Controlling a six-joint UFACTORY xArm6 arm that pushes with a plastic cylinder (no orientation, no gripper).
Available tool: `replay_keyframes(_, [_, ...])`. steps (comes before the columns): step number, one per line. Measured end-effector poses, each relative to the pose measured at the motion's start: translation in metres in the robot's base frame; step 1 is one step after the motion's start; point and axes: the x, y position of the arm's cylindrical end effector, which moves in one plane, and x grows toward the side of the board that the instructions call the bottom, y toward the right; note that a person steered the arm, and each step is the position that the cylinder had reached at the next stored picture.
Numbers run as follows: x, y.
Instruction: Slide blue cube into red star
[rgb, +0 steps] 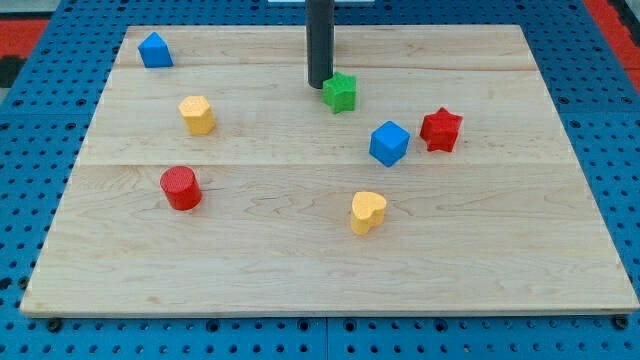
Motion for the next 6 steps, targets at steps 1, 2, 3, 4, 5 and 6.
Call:
replay_keyframes(1, [0.002,-0.035])
replay_keyframes(2, [0.012,-0.047])
replay_keyframes(3, [0.058,-0.028])
replay_keyframes(4, [0.098,0.029])
replay_keyframes(5, [0.124,0.044])
replay_keyframes(6, [0.119,0.066])
